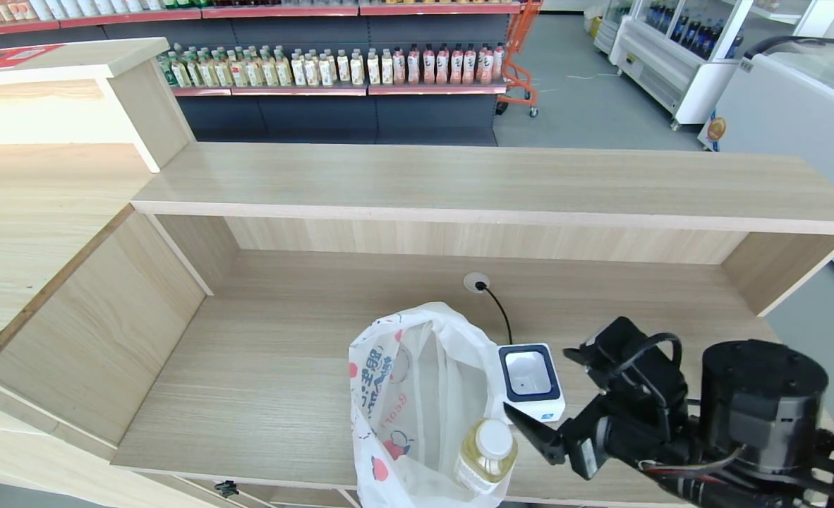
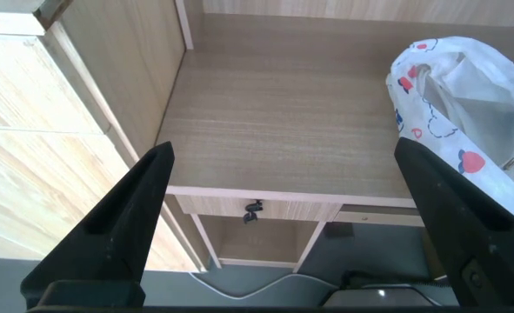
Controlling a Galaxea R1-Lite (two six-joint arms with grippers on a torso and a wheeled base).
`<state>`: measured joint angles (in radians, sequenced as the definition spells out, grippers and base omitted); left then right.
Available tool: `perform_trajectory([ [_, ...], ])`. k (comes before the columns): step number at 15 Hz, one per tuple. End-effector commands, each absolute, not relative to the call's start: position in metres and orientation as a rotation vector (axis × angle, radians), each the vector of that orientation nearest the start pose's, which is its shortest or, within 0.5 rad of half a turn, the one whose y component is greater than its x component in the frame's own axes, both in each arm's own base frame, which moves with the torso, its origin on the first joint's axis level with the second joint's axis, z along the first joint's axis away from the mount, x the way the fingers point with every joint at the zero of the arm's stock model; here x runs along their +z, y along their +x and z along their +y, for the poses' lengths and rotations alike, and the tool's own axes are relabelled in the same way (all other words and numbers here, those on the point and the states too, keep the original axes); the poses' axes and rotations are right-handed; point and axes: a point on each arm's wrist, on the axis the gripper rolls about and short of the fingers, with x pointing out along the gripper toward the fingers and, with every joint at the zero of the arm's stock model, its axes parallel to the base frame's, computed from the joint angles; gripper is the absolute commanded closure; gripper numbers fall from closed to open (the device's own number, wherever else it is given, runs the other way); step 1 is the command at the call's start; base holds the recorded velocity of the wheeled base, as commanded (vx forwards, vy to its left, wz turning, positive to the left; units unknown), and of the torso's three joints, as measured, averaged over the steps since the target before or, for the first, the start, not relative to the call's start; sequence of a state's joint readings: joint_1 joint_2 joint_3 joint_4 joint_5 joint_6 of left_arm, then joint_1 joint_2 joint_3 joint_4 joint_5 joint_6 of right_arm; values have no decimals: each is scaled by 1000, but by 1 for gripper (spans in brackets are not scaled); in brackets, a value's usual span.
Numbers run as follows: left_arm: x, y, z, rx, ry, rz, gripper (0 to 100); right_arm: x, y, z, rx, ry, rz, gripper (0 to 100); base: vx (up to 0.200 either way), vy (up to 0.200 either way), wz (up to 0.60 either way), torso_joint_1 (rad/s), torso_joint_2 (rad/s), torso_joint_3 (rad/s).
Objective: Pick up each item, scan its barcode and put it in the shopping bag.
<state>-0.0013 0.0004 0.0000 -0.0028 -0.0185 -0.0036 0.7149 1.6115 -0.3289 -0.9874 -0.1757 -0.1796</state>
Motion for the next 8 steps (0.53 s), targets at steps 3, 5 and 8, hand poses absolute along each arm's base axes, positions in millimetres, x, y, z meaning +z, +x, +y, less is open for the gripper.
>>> perform_trajectory([
  [3,76,-23,0,-18,-5,-3,0,164,165,-5,-139,-297,496,0,0,0,0,0,0,0],
  [5,76,-23,0,-18,-3,-3,0,162,163,-34,-214,-264,540,0,0,0,0,0,0,0],
  [8,76,-23,0,-18,-3,-3,0,159,156,-48,-239,-230,551,0,0,0,0,0,0,0],
])
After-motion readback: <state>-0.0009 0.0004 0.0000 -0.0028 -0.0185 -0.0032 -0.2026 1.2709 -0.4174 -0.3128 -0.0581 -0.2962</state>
